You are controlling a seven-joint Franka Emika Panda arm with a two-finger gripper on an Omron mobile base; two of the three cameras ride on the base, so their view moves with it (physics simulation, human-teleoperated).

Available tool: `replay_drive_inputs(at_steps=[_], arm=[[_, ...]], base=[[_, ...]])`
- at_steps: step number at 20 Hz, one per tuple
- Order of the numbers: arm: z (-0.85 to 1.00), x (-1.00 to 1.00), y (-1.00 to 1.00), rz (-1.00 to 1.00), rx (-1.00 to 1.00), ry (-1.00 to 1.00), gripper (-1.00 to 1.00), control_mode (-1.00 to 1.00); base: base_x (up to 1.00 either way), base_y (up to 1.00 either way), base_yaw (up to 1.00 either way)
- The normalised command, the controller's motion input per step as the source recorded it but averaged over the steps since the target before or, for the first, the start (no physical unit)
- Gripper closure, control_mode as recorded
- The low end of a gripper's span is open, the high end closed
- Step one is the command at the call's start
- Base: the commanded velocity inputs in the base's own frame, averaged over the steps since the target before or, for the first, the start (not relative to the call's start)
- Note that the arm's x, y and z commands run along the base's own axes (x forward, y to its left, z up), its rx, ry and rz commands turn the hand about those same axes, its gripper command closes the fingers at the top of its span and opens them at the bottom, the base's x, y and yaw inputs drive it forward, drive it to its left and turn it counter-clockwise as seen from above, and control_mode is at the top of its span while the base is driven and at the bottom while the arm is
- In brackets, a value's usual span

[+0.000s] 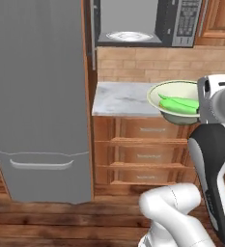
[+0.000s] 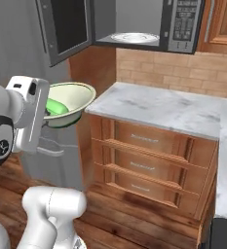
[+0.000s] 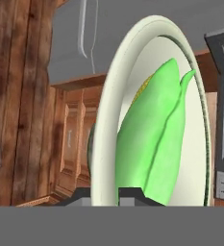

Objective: Pick the corn from the sink and place it in the bowl. Then pick the bowl and place it in the microwave. Then close the microwave door and press the start button.

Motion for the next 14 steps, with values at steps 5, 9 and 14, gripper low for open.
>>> replay_drive_inputs(at_steps=[5, 9, 14], arm=[[0.00, 0.00, 0.00, 0.00, 0.00, 0.00, 1.00, 1.00], [0.00, 0.00, 0.00, 0.00, 0.00, 0.00, 1.00, 1.00], [0.00, 0.00, 0.00, 0.00, 0.00, 0.00, 1.00, 1.00]], base=[[0.88, 0.00, -0.34], [0.76, 0.02, -0.38], [0.52, 0.36, -0.29]])
